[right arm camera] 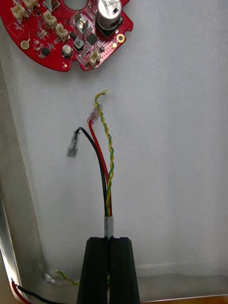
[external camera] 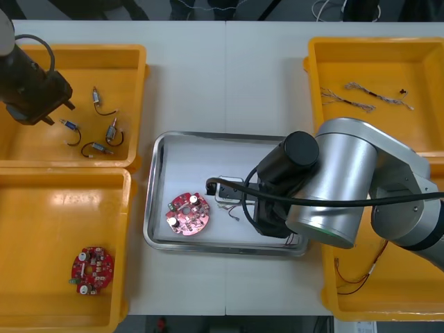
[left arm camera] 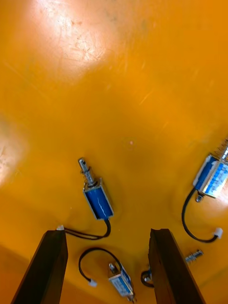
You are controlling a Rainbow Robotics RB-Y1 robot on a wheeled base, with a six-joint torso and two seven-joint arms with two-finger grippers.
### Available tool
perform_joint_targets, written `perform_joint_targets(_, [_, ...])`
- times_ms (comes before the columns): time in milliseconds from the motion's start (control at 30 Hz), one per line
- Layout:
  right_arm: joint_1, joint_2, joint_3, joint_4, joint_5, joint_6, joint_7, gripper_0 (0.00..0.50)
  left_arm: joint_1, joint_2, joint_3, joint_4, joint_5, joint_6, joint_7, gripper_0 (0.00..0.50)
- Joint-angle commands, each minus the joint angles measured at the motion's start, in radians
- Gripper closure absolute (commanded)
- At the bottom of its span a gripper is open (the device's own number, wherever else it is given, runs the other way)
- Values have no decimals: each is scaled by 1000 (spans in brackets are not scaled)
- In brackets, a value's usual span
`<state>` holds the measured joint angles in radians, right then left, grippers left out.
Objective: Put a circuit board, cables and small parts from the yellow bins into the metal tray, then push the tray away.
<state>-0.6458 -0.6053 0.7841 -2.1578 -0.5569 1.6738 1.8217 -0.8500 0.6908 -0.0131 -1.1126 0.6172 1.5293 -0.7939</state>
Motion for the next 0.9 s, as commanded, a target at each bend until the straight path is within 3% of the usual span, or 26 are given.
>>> perform_joint_targets(33, [-9, 9, 52, 39, 25, -69, 39, 500, -50, 33, -45, 22, 2, -43, -81, 0])
perform_joint_targets(333, [12, 6, 69, 118, 26, -175, 50, 500, -50, 15, -71, 79, 1, -106, -96, 0])
perform_joint_targets(533, [20, -4, 75, 122, 32, -180, 54, 500, -49, 4, -71, 115, 7, -136, -113, 0])
perform_joint_targets(600, [23, -5, 75, 124, 35, -180, 54, 453, -49, -4, -71, 128, 7, -147, -119, 0])
perform_joint_targets(633, [24, -5, 75, 124, 38, -180, 54, 369, -49, -5, -71, 134, 6, -152, -122, 0])
perform_joint_targets(700, [24, -5, 75, 122, 46, -180, 54, 137, -49, -8, -71, 143, 6, -156, -128, 0])
perform_joint_targets(733, [26, -5, 75, 122, 48, -181, 54, 73, -47, -10, -71, 145, 7, -160, -130, 0])
perform_joint_targets(800, [26, -5, 75, 122, 49, -180, 50, 0, -44, -16, -71, 146, 7, -164, -133, 0])
perform_joint_targets(900, [26, -7, 73, 122, 54, -180, 47, 0, -34, -22, -71, 146, 9, -183, -140, 0])
